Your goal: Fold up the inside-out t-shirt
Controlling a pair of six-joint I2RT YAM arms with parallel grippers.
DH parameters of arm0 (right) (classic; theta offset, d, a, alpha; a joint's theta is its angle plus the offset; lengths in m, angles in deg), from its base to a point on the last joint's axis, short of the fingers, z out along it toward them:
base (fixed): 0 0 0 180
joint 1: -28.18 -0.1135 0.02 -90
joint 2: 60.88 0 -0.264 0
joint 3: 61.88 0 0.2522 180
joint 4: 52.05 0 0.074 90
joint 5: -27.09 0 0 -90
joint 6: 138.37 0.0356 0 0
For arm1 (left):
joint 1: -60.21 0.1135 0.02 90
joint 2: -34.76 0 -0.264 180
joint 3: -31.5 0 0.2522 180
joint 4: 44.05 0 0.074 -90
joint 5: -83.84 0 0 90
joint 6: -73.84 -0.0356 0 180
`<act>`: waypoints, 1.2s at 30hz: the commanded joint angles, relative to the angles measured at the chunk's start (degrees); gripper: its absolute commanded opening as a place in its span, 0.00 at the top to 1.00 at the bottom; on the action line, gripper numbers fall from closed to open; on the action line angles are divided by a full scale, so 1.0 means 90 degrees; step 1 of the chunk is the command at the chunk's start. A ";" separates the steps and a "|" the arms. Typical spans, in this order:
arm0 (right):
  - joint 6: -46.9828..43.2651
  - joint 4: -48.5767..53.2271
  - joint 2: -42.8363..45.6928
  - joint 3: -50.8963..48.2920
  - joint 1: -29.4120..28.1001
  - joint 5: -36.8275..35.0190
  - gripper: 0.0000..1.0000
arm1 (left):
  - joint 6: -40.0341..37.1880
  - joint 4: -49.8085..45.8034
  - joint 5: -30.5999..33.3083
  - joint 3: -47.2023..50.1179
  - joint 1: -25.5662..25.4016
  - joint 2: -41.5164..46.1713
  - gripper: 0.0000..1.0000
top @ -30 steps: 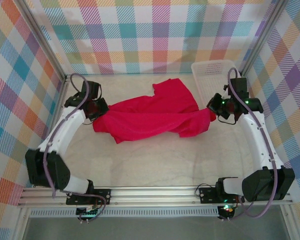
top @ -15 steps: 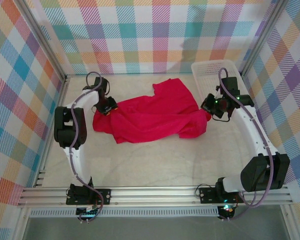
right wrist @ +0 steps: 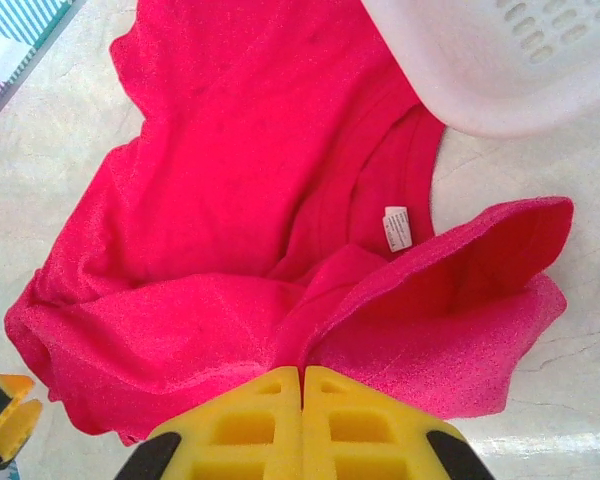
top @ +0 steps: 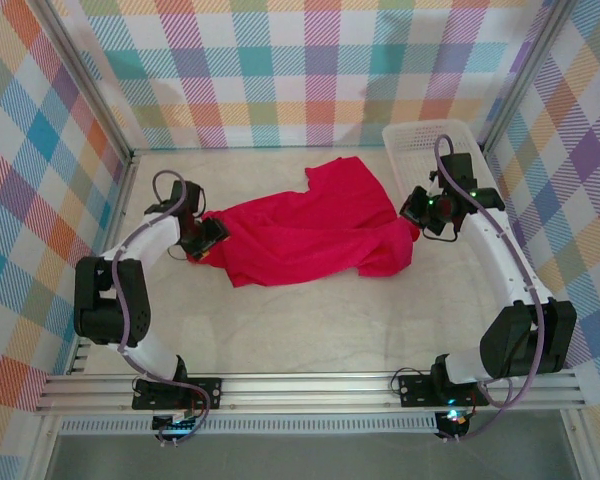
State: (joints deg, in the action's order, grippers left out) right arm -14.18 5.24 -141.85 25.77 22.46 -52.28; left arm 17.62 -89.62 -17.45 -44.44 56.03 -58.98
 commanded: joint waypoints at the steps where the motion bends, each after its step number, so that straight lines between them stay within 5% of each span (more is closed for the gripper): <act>1: -0.0013 -0.0100 -0.0071 0.0024 -0.0058 0.0175 1.00 | 0.0255 0.0744 -0.0758 0.0449 0.0065 -0.0005 0.44; 7: 0.0009 -0.0092 -0.0036 0.0022 -0.0083 0.0176 1.00 | 0.0367 0.1047 -0.0898 0.0592 0.0065 -0.0283 0.59; 15: 0.0009 -0.0061 0.0007 0.0084 -0.0095 0.0167 1.00 | 0.0382 0.0712 -0.0582 0.0308 0.0050 -0.0242 1.00; 19: 0.0020 -0.0031 -0.0010 0.0465 -0.0090 0.0167 1.00 | 0.0389 0.0003 -0.0428 -0.0512 0.0065 0.0125 1.00; 26: -0.0167 0.0475 -0.0406 0.2980 -0.0053 0.0215 1.00 | 0.0063 -0.1483 -0.0304 -0.4278 0.0359 0.0617 1.00; 30: -0.0235 0.0758 -0.0408 0.4457 -0.0019 0.0139 1.00 | 0.0329 -0.1502 -0.0616 -0.5843 0.1121 0.0862 1.00; 36: -0.0254 0.0616 0.0188 0.5517 -0.0003 0.0244 1.00 | 0.0803 -0.0709 -0.1386 -0.6138 0.2275 0.1636 1.00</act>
State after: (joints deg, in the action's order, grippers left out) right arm -15.05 10.64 -143.71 72.24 22.13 -50.27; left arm 22.52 -97.56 -25.84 -99.14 73.86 -46.13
